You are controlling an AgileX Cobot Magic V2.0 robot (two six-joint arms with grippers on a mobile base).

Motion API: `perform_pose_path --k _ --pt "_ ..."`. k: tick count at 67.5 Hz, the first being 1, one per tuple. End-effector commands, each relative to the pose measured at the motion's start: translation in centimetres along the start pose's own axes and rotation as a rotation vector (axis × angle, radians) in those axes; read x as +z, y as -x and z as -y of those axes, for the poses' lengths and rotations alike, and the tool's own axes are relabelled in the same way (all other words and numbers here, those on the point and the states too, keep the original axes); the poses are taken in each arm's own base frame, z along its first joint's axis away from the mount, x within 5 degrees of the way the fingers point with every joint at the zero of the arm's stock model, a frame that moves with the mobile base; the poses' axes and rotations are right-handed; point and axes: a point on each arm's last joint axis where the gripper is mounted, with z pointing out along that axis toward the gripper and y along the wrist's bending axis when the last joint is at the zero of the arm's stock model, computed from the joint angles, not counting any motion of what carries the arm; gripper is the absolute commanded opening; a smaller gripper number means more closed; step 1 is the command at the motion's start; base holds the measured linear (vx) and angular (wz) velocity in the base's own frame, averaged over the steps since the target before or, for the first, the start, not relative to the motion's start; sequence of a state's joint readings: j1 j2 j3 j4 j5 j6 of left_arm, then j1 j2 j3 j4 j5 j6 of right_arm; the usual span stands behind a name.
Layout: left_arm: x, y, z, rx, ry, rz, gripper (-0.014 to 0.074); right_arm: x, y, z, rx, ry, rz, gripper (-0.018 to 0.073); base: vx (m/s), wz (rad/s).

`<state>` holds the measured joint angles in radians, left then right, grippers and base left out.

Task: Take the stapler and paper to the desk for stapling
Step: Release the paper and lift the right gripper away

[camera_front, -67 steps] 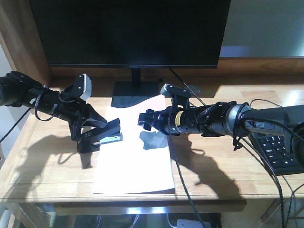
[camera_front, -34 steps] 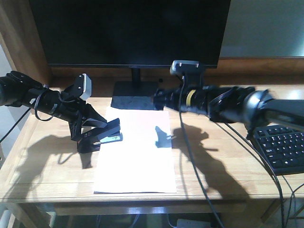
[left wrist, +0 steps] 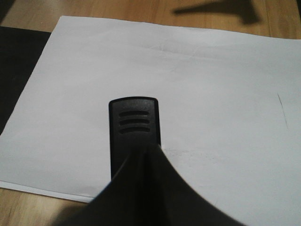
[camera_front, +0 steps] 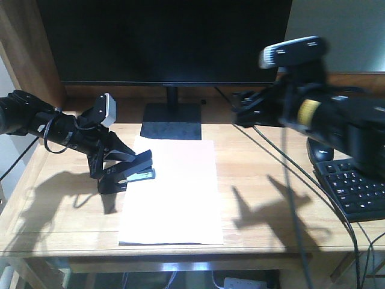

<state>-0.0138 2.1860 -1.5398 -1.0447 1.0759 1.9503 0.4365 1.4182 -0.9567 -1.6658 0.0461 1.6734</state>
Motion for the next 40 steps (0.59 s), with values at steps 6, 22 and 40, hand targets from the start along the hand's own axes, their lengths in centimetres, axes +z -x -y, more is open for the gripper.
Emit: perform_pose_path --k 6,22,40 --pt "-1.9 3.0 0.0 0.029 0.041 0.075 -0.0006 -6.6 1.2 0.6 -0.019 -0.036 0.136 0.0584 0.0 0.0" --pt "-1.9 3.0 0.0 0.029 0.041 0.075 -0.0006 -14.0 -0.6 1.0 -0.012 -0.035 0.269 0.0584 0.0 0.0" --pt "-1.9 3.0 0.0 0.029 0.041 0.075 -0.0006 -19.4 -5.5 1.2 -0.009 -0.028 0.37 0.0584 0.0 0.0"
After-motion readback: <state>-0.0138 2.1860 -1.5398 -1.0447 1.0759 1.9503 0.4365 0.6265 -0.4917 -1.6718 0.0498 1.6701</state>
